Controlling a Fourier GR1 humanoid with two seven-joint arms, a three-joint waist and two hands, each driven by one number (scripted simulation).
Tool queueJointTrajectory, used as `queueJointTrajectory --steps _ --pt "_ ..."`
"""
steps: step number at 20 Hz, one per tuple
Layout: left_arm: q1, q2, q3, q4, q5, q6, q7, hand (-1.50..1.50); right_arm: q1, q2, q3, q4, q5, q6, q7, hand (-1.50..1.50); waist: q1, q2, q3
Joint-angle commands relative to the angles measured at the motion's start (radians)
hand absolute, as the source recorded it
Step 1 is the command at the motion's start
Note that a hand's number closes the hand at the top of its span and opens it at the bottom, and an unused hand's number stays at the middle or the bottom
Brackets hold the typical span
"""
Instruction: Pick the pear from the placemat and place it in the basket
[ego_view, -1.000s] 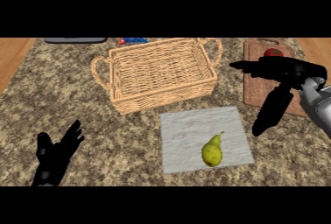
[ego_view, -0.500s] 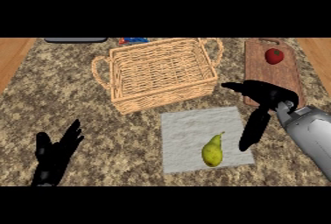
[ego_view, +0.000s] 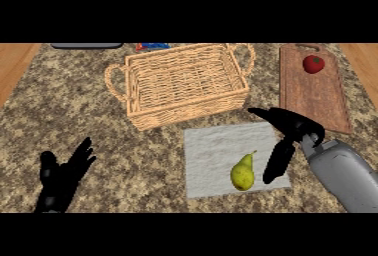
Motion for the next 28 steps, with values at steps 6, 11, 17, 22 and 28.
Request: queueJointTrajectory --steps 6,11,17,22,28 --pt "0.001 -0.035 0.009 0.025 -0.03 0.007 0.054 0.0 0.073 0.092 -0.016 0.008 0.137 -0.033 -0.042 -1.5 -0.002 0.006 -0.009" --pt "0.003 -0.018 0.035 0.066 -0.031 -0.035 0.022 0.0 0.073 0.159 0.002 0.075 0.206 -0.043 -0.073 -1.5 0.002 0.007 -0.009" --pt "0.01 -0.034 0.039 0.046 -0.033 -0.049 0.036 0.0 0.091 0.16 -0.004 0.117 0.237 0.025 -0.087 -1.5 -0.001 0.006 -0.009" --pt "0.06 -0.067 0.018 0.029 -0.072 -0.036 -0.006 0.0 0.072 0.186 -0.02 0.147 0.249 0.087 -0.045 -1.5 0.001 0.005 -0.009" --pt "0.028 -0.08 0.041 0.064 -0.092 -0.034 -0.022 0.0 0.134 0.26 0.018 0.177 0.364 0.001 -0.113 -1.5 0.001 0.006 -0.009"
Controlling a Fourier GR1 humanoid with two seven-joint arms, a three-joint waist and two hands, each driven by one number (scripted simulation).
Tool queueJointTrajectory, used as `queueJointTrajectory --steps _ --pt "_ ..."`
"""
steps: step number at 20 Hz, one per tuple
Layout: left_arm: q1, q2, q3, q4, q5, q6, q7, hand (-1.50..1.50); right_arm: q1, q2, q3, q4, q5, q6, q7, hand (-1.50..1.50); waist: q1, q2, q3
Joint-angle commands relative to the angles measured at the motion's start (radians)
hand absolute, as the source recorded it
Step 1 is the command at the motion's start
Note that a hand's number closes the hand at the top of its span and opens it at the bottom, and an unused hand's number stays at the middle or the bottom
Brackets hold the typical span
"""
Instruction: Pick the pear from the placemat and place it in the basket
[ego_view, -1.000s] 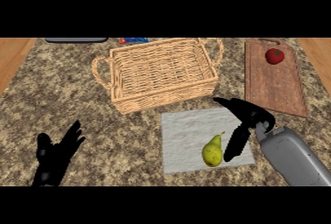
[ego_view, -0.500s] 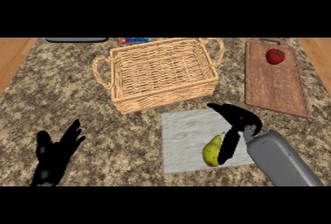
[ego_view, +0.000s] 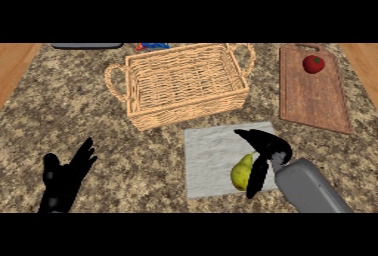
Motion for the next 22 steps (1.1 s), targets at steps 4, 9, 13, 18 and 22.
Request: queueJointTrajectory --steps 4,9,13,18,22 --pt "0.014 0.017 0.027 0.006 0.015 -0.04 0.08 0.0 -0.013 0.027 -0.05 0.011 0.032 0.028 -0.002 -1.5 0.001 0.007 -0.01" --pt "0.036 -0.004 0.035 0.059 -0.006 -0.061 -0.002 0.0 0.051 0.052 -0.037 -0.001 0.095 -0.002 -0.032 -1.5 -0.001 0.006 -0.01" --pt "0.06 -0.003 0.028 -0.021 -0.004 -0.06 0.044 0.0 0.015 0.016 0.009 0.1 0.194 -0.034 -0.234 1.5 0.007 0.008 -0.009" --pt "0.001 -0.024 0.047 0.098 -0.039 -0.045 -0.019 0.0 0.055 0.03 0.051 0.043 0.273 -0.058 -0.233 1.5 -0.001 0.008 -0.01" --pt "0.031 -0.045 0.005 -0.038 -0.056 -0.014 0.11 0.0 0.028 0.067 0.033 0.079 0.295 -0.067 -0.236 1.5 0.003 0.007 -0.01"
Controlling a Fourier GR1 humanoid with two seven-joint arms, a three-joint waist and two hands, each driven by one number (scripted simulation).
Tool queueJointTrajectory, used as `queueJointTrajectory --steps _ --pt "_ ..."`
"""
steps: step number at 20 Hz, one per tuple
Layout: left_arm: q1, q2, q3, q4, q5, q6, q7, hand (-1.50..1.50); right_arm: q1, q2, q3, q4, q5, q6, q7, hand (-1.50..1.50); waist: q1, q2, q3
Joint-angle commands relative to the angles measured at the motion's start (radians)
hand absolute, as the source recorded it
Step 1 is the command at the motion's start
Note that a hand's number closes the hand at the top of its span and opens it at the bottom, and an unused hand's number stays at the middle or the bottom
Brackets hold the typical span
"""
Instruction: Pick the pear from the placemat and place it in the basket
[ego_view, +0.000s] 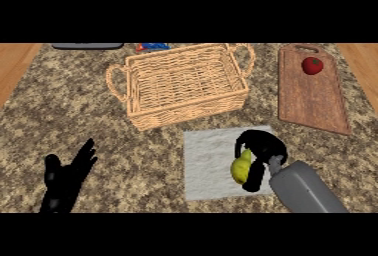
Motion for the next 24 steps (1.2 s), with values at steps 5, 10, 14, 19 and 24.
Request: queueJointTrajectory --steps 5,10,14,19,24 --pt "-0.023 0.02 -0.02 0.047 0.004 -0.054 0.044 0.0 -0.144 0.244 0.353 -0.07 0.188 -0.177 0.269 1.5 0.08 0.017 -0.006" --pt "-0.05 0.002 -0.043 0.051 -0.013 -0.045 0.048 0.0 -0.247 0.248 0.545 -0.125 0.208 -0.315 0.454 1.5 0.104 0.016 -0.005" --pt "-0.068 0.0 -0.04 0.04 -0.004 -0.046 0.069 0.0 -0.279 0.249 0.517 -0.198 0.141 -0.555 0.523 1.5 0.109 0.021 -0.001" --pt "-0.068 0.006 -0.022 0.069 0.003 -0.049 0.054 0.0 -0.318 0.25 0.464 -0.372 0.157 -0.884 0.539 1.5 0.088 0.013 -0.002" --pt "-0.055 0.002 -0.024 0.077 -0.008 -0.038 0.056 0.0 -0.513 0.25 0.41 -0.391 0.186 -0.979 0.702 1.5 0.067 0.008 -0.006"
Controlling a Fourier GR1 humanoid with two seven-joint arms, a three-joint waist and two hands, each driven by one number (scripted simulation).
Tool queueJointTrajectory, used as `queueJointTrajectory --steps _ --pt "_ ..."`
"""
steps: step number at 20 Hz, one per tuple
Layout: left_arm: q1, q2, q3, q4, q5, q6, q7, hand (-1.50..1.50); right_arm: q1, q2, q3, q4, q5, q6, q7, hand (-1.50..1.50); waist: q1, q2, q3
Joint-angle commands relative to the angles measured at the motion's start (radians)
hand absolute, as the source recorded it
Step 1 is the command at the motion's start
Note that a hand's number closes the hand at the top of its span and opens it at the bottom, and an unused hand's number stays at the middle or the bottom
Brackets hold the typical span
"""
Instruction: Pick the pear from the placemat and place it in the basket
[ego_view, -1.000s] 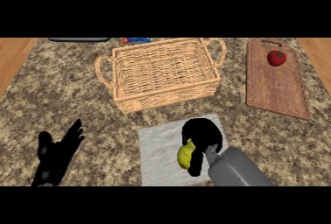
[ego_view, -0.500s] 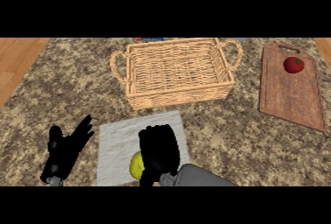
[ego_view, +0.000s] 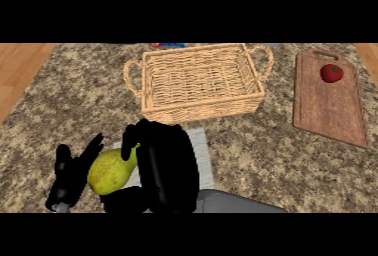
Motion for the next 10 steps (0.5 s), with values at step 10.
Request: queueJointTrajectory --steps 10 --pt "0.03 0.015 0.033 0.029 0.01 -0.004 0.012 0.0 -0.474 0.006 -0.252 0.112 -0.017 -0.053 0.365 1.5 -0.037 0.0 -0.009"
